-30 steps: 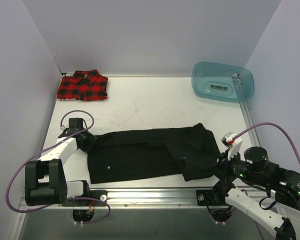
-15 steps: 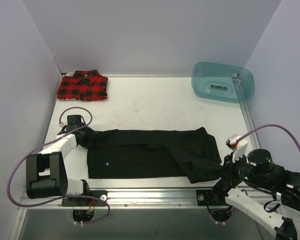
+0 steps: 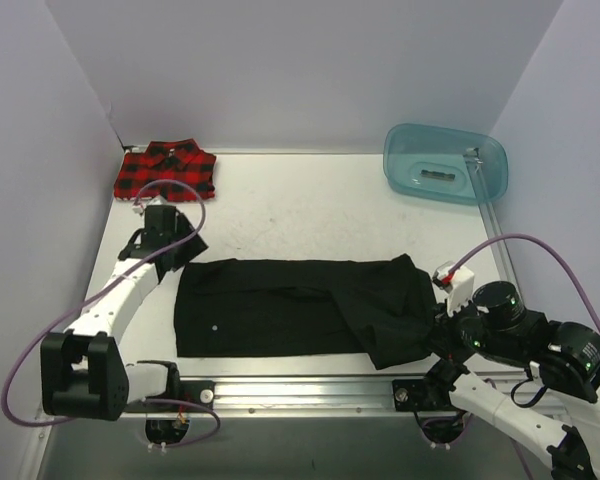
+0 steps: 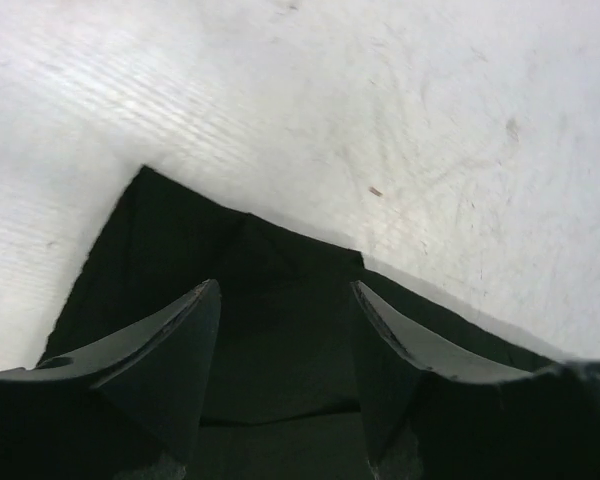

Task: Fold and stack the long sleeve shirts
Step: Fold the shirt

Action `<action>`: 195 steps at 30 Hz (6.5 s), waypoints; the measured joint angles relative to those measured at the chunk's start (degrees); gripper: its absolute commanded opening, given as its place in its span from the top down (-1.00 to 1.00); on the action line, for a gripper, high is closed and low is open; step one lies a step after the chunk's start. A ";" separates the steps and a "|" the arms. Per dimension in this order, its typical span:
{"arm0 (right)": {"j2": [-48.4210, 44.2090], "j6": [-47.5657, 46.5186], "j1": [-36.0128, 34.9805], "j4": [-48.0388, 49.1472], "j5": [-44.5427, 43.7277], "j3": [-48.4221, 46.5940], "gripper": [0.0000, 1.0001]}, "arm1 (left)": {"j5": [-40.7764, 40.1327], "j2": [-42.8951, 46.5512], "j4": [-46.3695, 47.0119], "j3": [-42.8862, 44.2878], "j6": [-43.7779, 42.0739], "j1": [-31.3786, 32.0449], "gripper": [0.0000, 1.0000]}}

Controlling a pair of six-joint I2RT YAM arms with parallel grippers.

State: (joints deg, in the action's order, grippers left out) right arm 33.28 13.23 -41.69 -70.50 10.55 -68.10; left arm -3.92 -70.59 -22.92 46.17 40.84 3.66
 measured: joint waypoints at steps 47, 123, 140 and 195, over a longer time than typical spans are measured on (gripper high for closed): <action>0.31 -0.46 -0.02 3.34 2.16 0.94 1.00 | -27.06 -34.97 -14.27 24.50 -21.00 19.89 0.27; -0.61 0.15 -0.02 3.43 5.05 2.36 1.00 | 11.02 -28.39 -14.05 20.94 -14.10 -8.24 -0.56; 32.52 -14.75 -0.42 12.28 13.79 -13.81 0.93 | 6.08 7.17 -5.07 4.42 -21.29 5.42 -0.95; 22.47 3.26 10.60 39.89 -3.74 21.16 -0.13 | -21.35 -1.51 -19.65 15.61 5.62 33.68 0.67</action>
State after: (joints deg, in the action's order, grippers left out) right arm 55.75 16.49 -31.09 -30.61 6.81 -46.94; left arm -25.28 -72.10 -42.57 61.78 46.46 37.34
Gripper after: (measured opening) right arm 0.565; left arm 0.143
